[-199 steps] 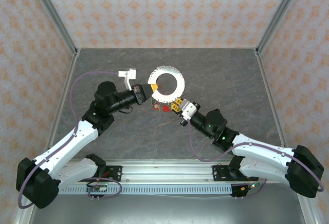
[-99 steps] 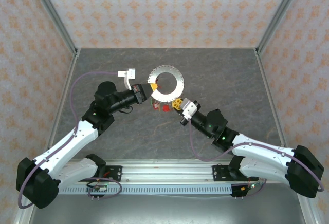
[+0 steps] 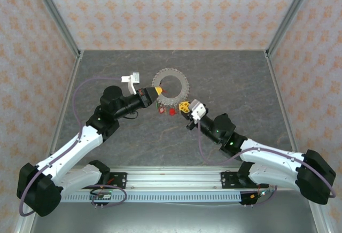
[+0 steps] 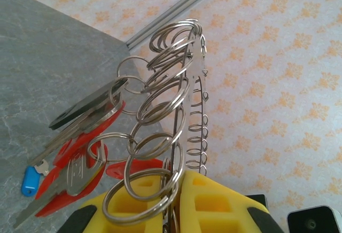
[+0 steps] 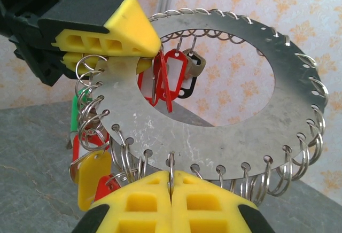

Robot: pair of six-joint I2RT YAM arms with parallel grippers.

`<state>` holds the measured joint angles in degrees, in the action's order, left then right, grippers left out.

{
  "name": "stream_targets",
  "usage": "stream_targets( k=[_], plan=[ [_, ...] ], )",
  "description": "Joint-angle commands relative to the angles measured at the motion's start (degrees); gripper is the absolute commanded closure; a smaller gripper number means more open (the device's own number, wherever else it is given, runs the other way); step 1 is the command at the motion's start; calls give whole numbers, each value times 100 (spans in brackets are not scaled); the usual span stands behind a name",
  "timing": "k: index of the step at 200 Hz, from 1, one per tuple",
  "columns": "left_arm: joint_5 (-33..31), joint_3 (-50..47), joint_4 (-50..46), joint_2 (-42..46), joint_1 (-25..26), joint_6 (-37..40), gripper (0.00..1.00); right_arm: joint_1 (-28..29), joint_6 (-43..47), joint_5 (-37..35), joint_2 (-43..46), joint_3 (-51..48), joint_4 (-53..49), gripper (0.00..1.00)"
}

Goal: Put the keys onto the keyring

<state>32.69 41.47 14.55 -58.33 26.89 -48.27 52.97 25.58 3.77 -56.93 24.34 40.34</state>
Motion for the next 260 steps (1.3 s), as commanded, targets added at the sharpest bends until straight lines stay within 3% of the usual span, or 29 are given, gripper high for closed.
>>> stream_targets(
  k=[1, 61, 110, 152, 208, 260],
  plan=[
    [-170, -125, 164, -38, -6, -145, 95, 20, -283, -201, -35, 158, 427, 100],
    [-631, -545, -463, 4, 45, -327, 76, 20, -215, 157, -165, 377, -629, 100],
    [-1075, -1195, -206, -183, 220, -750, 65, 19, -318, 182, -532, 590, -1397, 100],
    [-1643, -1404, -194, -596, 678, -877, 64, 20, -368, -19, -1063, 835, -1808, 100],
    [-2050, -1792, 41, -1077, 856, -1208, 59, 18, -429, 100, -1729, 948, -1876, 100],
    [-2298, -1834, -495, -1234, 912, -1141, 36, 20, -601, -121, -2108, 810, -1695, 100]
  ],
)
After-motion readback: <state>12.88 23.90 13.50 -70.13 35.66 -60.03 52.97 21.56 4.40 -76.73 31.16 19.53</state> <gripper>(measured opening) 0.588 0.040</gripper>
